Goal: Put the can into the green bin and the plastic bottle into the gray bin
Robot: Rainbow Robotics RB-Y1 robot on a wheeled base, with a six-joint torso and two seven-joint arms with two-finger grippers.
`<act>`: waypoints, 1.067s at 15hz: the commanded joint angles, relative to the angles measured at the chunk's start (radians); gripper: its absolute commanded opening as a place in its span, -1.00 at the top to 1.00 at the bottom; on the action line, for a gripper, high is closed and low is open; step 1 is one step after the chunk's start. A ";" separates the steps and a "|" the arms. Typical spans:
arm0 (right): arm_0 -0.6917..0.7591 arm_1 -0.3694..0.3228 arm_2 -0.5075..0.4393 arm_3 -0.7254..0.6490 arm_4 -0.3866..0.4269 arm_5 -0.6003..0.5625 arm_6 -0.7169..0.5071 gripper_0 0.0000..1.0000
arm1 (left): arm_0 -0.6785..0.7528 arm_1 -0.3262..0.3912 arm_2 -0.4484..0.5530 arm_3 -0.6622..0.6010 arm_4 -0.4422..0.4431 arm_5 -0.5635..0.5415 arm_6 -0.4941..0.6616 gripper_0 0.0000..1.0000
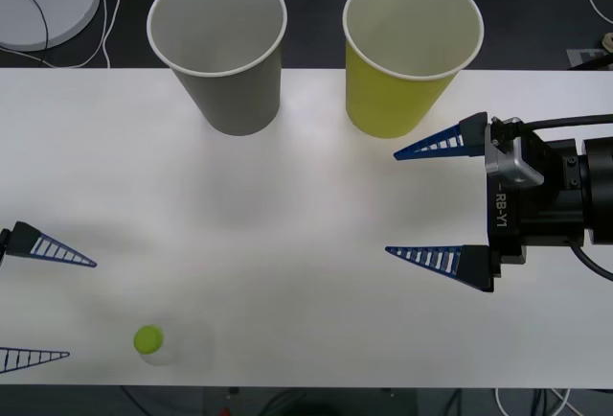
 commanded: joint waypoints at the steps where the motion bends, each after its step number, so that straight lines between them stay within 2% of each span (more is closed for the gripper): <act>1: 0.000 0.000 0.000 0.000 0.000 0.000 0.000 -1.00 | 0.057 -0.001 0.000 -0.029 0.009 0.000 -0.018 -1.00; 6: 0.000 0.000 0.000 0.000 0.000 0.000 0.000 -1.00 | 0.163 -0.006 0.001 -0.088 0.041 0.005 -0.056 -1.00; 12: 0.000 0.000 0.000 0.000 0.000 0.000 0.000 -1.00 | 0.232 -0.072 0.069 -0.110 0.007 0.041 -0.124 -1.00; 16: 0.000 0.000 0.000 0.000 0.000 0.000 0.000 -1.00 | 0.287 -0.073 0.074 -0.164 0.007 0.153 -0.136 -1.00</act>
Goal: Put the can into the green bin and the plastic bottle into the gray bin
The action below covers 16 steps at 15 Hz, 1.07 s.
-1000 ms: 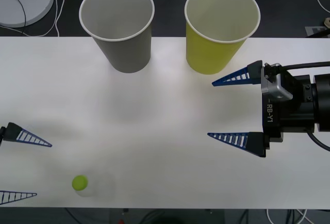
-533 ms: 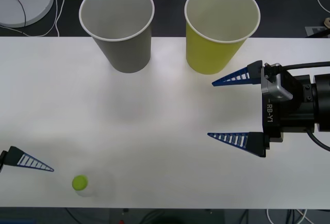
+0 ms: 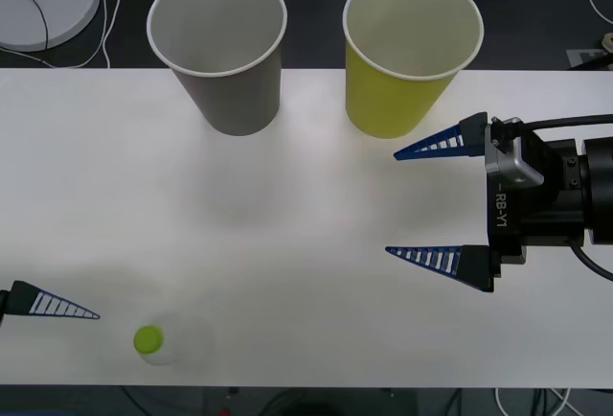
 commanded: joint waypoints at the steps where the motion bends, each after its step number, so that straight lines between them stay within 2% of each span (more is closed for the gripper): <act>1: 0.000 0.000 0.000 0.000 0.000 0.000 0.000 -1.00 | 0.032 -0.003 -0.001 -0.034 0.000 0.077 -0.004 -1.00; 5: 0.000 0.000 0.000 0.000 0.000 0.000 0.000 -1.00 | 0.033 -0.049 -0.001 -0.036 -0.005 0.097 0.002 -1.00; 10: 0.000 0.000 0.000 0.000 0.000 0.000 0.000 -1.00 | 0.033 -0.126 -0.001 -0.077 -0.062 0.121 0.029 -1.00; 16: 0.000 0.000 0.000 0.000 0.000 0.000 0.000 -1.00 | 0.010 -0.186 -0.043 -0.077 -0.063 0.147 0.064 -1.00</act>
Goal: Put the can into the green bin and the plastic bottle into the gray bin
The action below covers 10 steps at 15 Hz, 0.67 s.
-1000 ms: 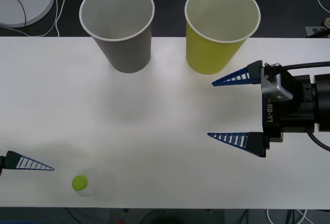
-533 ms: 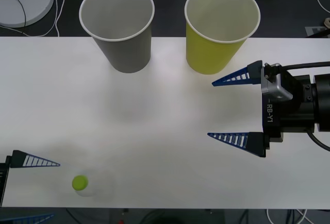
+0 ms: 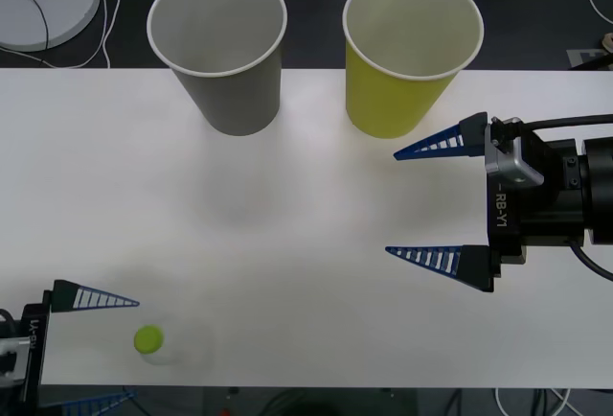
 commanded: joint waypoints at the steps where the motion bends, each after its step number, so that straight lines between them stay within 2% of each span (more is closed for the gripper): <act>1: 0.000 0.000 0.000 0.000 0.000 0.000 0.000 -1.00 | -0.012 -0.022 -0.016 0.000 0.000 0.017 0.015 -1.00; 10: 0.000 0.000 0.000 0.000 0.000 0.000 0.000 -1.00 | -0.046 -0.087 -0.053 -0.005 -0.054 0.029 0.032 -1.00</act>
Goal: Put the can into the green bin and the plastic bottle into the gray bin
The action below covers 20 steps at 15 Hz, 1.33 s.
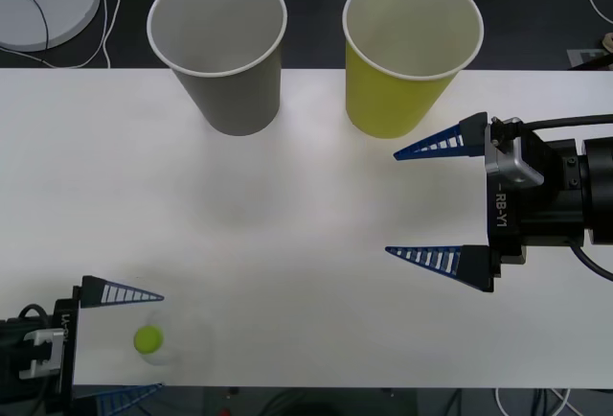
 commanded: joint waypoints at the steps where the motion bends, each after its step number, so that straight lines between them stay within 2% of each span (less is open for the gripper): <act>1: 0.000 0.000 0.000 0.000 0.000 0.000 0.000 -1.00 | -0.012 -0.031 -0.004 0.000 -0.031 0.003 0.004 -1.00; 17: 0.000 0.000 0.000 0.000 0.000 0.000 0.000 -1.00 | -0.050 -0.129 -0.028 0.000 -0.098 0.010 0.031 -1.00; 18: 0.000 0.000 0.000 0.000 0.000 0.000 0.000 -1.00 | -0.050 -0.129 -0.028 -0.002 -0.100 0.010 0.027 -0.89; 19: 0.000 0.000 0.000 0.000 0.000 0.000 0.000 -1.00 | -0.050 -0.129 -0.028 0.000 -0.100 0.005 0.023 0.13; 20: 0.000 0.000 0.000 0.000 0.000 0.000 0.000 -1.00 | -0.049 -0.129 -0.025 -0.002 -0.100 0.003 0.022 0.83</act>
